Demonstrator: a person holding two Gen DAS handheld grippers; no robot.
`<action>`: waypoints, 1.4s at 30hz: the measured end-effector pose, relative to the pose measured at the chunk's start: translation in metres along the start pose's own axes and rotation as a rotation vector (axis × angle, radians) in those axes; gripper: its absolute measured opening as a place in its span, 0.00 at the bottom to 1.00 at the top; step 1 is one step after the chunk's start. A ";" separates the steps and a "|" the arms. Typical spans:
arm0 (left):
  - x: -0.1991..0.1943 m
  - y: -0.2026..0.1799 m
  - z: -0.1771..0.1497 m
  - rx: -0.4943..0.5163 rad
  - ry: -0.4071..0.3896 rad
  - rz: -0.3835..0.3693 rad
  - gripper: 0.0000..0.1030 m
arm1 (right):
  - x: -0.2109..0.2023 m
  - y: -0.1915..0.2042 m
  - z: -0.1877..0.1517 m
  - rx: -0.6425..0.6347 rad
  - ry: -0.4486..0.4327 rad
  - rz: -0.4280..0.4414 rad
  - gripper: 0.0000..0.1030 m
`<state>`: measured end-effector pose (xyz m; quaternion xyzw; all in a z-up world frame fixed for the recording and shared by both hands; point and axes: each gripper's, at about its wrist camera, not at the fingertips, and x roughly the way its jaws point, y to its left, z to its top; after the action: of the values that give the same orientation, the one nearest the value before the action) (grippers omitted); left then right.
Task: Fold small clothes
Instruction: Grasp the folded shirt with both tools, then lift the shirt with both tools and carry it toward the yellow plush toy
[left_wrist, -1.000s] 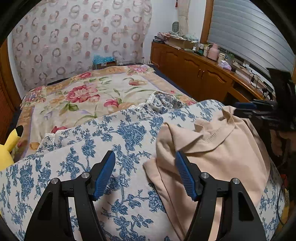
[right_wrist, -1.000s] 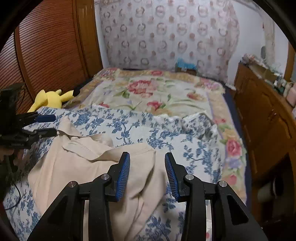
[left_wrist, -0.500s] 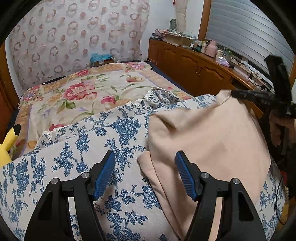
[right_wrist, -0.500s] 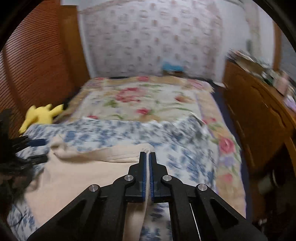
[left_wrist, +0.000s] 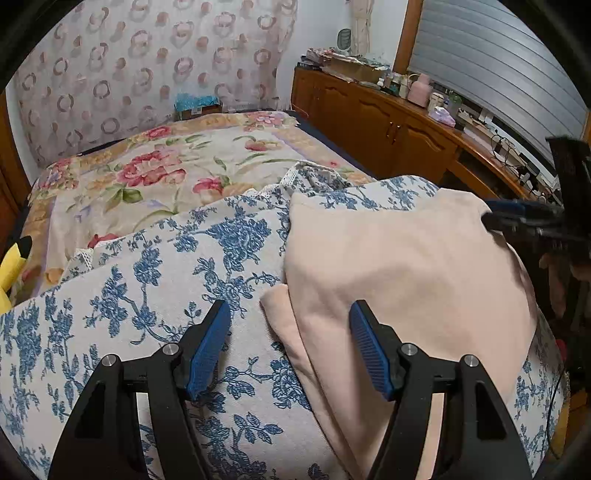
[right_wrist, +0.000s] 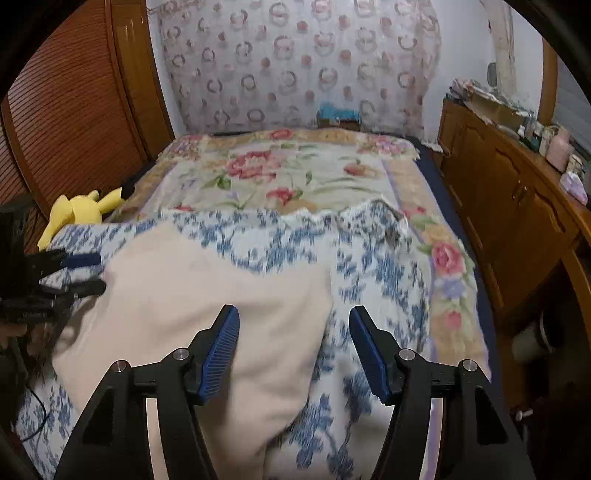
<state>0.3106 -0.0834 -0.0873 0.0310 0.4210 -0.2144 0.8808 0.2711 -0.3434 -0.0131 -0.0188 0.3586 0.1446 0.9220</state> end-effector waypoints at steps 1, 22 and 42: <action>0.001 0.000 0.000 -0.004 0.005 -0.009 0.66 | -0.001 0.000 -0.001 0.012 0.005 0.009 0.63; 0.011 -0.009 0.004 -0.040 0.028 -0.103 0.19 | 0.033 -0.005 0.006 0.006 0.077 0.179 0.47; -0.151 0.067 -0.044 -0.130 -0.291 0.041 0.10 | 0.003 0.097 0.082 -0.336 -0.123 0.379 0.21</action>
<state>0.2222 0.0408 -0.0103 -0.0490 0.3014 -0.1709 0.9368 0.2994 -0.2385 0.0523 -0.0954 0.2698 0.3734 0.8824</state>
